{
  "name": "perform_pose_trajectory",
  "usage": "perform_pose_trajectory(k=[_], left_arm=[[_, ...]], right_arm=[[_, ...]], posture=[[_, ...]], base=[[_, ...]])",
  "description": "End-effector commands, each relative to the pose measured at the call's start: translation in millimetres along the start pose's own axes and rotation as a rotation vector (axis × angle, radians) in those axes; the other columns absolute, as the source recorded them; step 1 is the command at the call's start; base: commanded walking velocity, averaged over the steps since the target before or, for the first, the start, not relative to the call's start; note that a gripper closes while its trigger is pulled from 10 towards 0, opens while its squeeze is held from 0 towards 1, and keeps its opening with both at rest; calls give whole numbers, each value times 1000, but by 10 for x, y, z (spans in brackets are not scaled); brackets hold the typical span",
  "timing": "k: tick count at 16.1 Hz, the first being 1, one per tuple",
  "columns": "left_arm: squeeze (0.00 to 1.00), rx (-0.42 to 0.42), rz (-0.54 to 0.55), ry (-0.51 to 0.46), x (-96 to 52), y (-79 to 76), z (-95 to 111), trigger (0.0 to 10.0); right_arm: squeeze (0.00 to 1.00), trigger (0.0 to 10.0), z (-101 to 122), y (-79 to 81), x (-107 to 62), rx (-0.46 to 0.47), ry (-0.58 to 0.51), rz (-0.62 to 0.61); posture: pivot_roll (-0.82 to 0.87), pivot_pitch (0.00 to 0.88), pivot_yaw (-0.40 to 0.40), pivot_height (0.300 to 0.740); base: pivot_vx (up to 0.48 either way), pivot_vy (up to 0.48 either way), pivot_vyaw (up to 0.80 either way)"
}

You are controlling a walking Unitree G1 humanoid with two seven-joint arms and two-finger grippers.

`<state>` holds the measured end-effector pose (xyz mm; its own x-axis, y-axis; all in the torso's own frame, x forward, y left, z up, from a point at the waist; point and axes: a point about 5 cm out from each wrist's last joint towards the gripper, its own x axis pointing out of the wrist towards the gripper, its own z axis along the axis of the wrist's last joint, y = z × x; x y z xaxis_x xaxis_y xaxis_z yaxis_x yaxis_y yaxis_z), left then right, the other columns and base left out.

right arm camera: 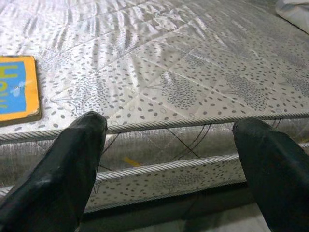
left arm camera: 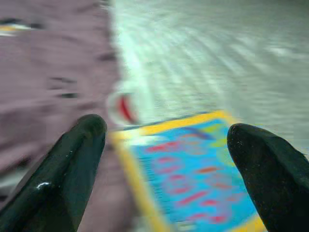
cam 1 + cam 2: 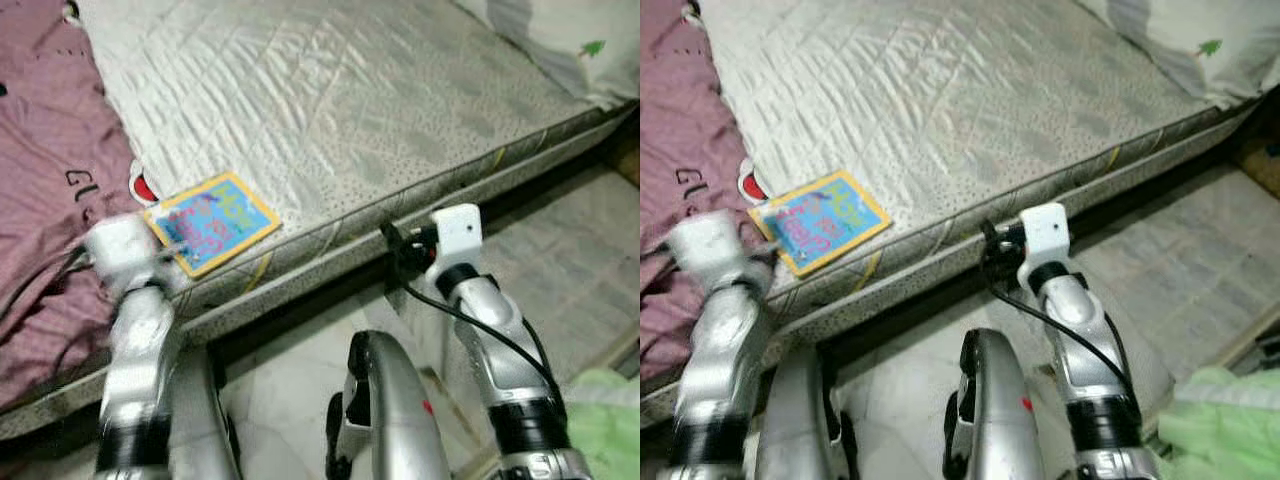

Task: Clean up the room

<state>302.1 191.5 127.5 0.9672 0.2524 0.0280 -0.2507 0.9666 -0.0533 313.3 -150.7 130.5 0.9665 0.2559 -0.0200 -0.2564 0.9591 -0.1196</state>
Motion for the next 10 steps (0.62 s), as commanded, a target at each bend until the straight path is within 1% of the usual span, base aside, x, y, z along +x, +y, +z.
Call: perform_pose_trajectory(k=[1,2,5,7,8,10], left_arm=[[0,-32,-51,92,19,-85,-197,10000],[0,-89,-53,148,44,-136,-278,10000],[0,-172,-58,238,43,-192,-463,10000],[0,-213,-24,272,39,-158,-566,10000],[0,-229,11,281,49,-90,-619,10000],[0,-228,41,287,64,0,-651,10000]], right_arm=[[0,10000,-11,-5,9,-1,3,-14],[0,10000,9,2,17,-7,-8,-12],[0,10000,7,-27,19,-13,-10,-21],[0,10000,9,-40,22,-17,-13,-24],[0,10000,10,-55,26,-21,-14,-28],[0,10000,6,-67,26,-25,-13,-31]], posture=[[-34,172,-73,537],[-38,169,-72,537],[-49,165,-70,537],[-55,162,-70,537],[-56,161,-71,537],[-53,158,-72,537]], base=[[0,0,0],[0,0,0],[0,0,0],[0,0,0],[0,0,0],[0,0,0]])
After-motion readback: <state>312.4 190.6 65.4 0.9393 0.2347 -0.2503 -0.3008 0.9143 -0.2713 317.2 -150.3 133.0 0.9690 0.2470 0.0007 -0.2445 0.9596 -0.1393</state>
